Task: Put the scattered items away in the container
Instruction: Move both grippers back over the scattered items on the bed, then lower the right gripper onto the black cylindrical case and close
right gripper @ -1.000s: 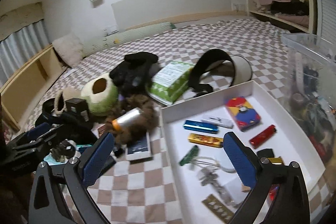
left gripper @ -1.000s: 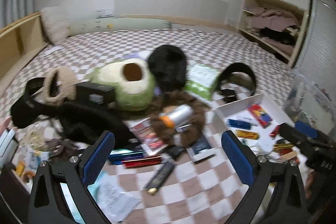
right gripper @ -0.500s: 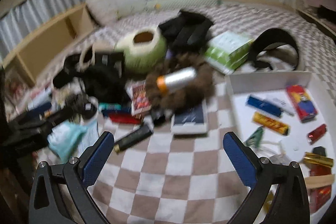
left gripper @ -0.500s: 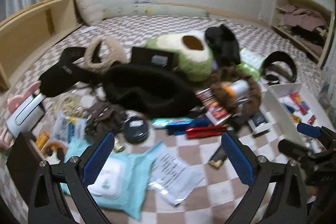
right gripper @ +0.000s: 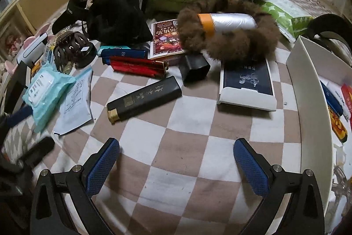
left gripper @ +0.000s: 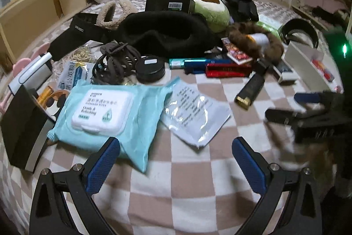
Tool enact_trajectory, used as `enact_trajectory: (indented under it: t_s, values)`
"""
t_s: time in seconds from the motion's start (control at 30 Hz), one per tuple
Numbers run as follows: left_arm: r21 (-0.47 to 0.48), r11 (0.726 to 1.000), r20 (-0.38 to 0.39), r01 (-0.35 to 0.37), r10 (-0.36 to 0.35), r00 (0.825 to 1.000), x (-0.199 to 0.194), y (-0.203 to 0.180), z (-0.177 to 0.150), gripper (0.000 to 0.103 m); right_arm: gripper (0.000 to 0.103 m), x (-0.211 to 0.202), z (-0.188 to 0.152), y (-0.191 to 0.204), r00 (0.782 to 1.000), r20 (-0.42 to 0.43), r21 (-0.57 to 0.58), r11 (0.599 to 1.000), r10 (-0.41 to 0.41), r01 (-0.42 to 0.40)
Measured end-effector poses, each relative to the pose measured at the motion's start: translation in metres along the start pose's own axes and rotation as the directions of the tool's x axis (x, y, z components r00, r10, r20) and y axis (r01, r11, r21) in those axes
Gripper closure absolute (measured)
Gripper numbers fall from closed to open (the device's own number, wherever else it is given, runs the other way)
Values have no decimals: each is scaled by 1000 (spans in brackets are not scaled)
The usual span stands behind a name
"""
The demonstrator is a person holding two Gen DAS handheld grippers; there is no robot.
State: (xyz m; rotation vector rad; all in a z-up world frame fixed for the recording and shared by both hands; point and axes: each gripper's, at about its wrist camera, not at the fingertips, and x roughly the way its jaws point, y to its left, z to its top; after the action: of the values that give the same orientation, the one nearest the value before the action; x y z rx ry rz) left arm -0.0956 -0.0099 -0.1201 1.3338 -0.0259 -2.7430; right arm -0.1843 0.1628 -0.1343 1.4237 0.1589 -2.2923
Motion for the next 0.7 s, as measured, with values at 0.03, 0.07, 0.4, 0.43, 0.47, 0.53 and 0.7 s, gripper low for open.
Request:
enact_trajectory:
  t_s: [0.03,0.07,0.4,0.43,0.47,0.53,0.7]
  values:
    - [10,1000,-11,-8,8,1000,3,-2,-4,1,0,-1,-1,-1,1000,3,4,1000,6,-6]
    - [16,1000,-27,-15,16,999,7,-3,-8,1,0,-1,-2,-2,1000,5,6,1000,10,-10]
    - [-18,1000,-16,8,-8,1000,16,-1,-24,0,0,3,-13,5,998,-11,-141,988,-57,55]
    - [-19,1000,-12,4,-4,1000,16,-2,-24,0,0,2,-14,5,998,-1,-144,988,-60,59]
    - [-21,1000,-8,-1,1,1000,15,-3,-24,0,0,1,-15,5,998,9,-147,987,-62,63]
    - [-26,1000,-2,-7,7,1000,15,-3,-24,0,0,0,-17,6,997,28,-152,986,-68,71]
    - [-46,999,7,5,-5,1000,15,-1,-24,0,0,-3,-21,7,994,81,-172,981,-79,92]
